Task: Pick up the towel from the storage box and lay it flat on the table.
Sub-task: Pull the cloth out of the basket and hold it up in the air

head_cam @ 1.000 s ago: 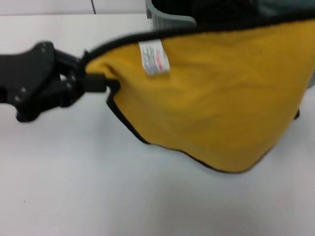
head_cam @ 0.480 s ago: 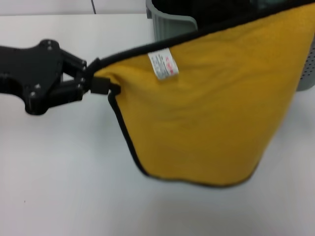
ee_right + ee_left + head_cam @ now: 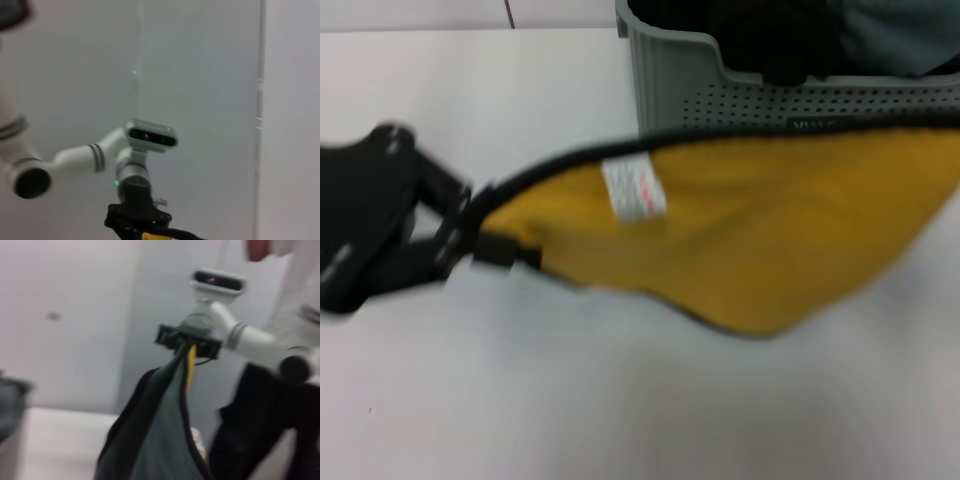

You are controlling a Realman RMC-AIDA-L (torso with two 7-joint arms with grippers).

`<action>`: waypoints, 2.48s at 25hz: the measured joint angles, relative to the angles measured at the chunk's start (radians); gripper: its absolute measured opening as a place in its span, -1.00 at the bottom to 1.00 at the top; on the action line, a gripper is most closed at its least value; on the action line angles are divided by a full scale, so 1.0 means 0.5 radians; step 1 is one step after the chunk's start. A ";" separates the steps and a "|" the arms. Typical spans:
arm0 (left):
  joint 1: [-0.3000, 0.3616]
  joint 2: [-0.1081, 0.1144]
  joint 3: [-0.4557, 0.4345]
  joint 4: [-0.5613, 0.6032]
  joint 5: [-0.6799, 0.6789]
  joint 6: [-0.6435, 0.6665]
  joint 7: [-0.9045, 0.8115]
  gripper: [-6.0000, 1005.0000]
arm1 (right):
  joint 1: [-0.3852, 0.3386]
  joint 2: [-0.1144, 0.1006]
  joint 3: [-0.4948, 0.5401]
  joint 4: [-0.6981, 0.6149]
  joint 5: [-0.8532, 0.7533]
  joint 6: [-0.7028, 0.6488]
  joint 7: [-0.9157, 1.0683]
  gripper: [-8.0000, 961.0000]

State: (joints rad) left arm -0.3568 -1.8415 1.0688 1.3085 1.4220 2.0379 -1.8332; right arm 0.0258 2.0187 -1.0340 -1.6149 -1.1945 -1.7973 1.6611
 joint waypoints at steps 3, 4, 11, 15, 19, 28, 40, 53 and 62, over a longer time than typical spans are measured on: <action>0.139 0.139 0.221 0.093 -0.325 0.001 -0.019 -0.93 | -0.118 0.009 0.010 -0.110 0.147 -0.131 0.056 -0.96; 0.163 0.165 0.256 0.111 -0.382 0.002 -0.027 -0.93 | -0.143 0.011 0.015 -0.132 0.189 -0.159 0.076 -0.96; 0.203 0.142 0.267 0.235 -0.162 -0.004 -0.290 -0.93 | -0.142 0.007 -0.231 0.216 0.071 -0.155 0.097 -0.96; 0.033 0.056 0.118 -0.111 0.339 -0.008 -0.312 -0.93 | 0.015 -0.004 -0.503 0.764 -0.047 0.042 -0.152 -0.96; -0.165 0.005 -0.069 -0.445 0.750 -0.011 -0.283 -0.93 | 0.082 -0.006 -0.560 1.029 -0.087 0.184 -0.298 -0.96; -0.386 -0.109 -0.342 -0.580 1.276 -0.042 -0.278 -0.93 | 0.117 -0.008 -0.554 1.066 -0.213 0.527 -0.379 -0.96; -0.460 -0.205 -0.349 -0.665 1.522 -0.423 -0.327 -0.93 | 0.420 -0.005 -0.827 1.213 -0.301 1.001 -0.369 -0.96; -0.423 -0.215 -0.406 -0.679 1.583 -0.730 -0.406 -0.93 | 0.573 0.004 -1.074 1.205 -0.458 1.601 -0.317 -0.96; -0.439 -0.256 -0.390 -0.684 1.675 -0.837 -0.406 -0.93 | 0.606 0.006 -1.296 0.989 -0.778 1.958 -0.094 -0.96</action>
State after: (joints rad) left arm -0.5762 -1.9696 0.8737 0.9662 2.2595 1.6196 -2.0363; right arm 0.3288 2.0218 -1.6823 -1.1204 -1.5833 -0.8186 1.6140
